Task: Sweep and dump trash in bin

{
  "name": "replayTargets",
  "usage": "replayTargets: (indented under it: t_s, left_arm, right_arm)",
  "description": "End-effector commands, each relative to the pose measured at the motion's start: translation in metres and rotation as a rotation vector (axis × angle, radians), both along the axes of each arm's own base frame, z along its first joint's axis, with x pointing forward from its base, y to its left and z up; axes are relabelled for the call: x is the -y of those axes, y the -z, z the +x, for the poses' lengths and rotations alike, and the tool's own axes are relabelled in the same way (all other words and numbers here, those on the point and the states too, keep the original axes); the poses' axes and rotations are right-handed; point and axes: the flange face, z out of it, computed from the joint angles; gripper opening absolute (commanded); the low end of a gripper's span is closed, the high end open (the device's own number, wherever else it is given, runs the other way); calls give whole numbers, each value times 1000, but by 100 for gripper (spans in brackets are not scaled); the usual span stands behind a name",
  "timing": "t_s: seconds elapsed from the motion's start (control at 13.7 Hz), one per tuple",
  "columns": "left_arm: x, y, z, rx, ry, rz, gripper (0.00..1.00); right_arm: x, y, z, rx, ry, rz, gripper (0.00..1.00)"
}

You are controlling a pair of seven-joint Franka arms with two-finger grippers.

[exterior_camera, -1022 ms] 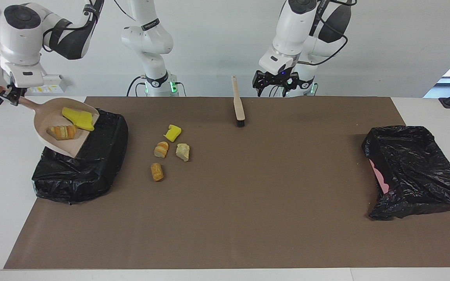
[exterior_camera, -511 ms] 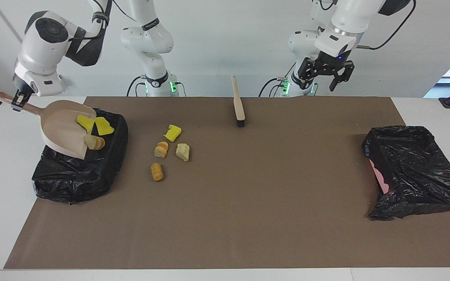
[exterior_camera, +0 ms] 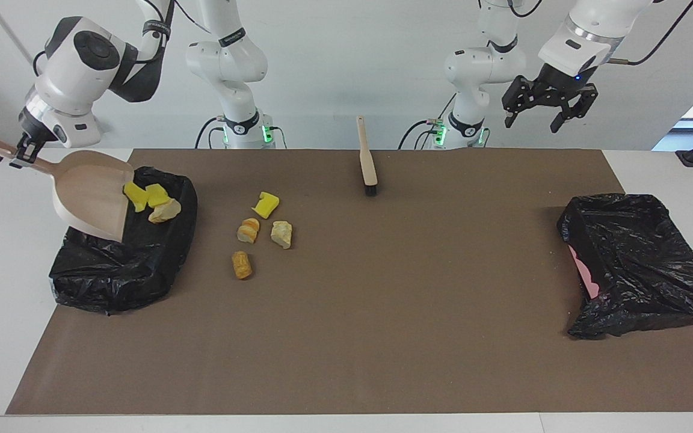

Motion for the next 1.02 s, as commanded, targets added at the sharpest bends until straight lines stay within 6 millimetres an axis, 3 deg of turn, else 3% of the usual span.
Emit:
replayTargets:
  t_s: [0.0, 0.15, 0.29, 0.51, 0.73, 0.95]
  left_arm:
    - [-22, -7, 8, -3, 55, 24, 100]
    - [-31, -8, 8, 1, 59, 32, 100]
    - [-44, -9, 9, 5, 50, 40, 100]
    - [-52, -11, 13, 16, 55, 36, 100]
    - [-47, -15, 12, 22, 74, 37, 100]
    - [-47, -21, 12, 29, 75, 34, 100]
  right_arm:
    - [-9, -10, -5, -3, -57, -38, 0]
    - [-12, -23, -8, 11, -57, -59, 0]
    - [-37, -53, -8, 41, -51, -90, 0]
    - [-97, -84, -6, 52, 9, -122, 0]
    - [-166, -94, -8, 93, 69, -109, 0]
    - [-192, -87, -8, 177, 143, 51, 0]
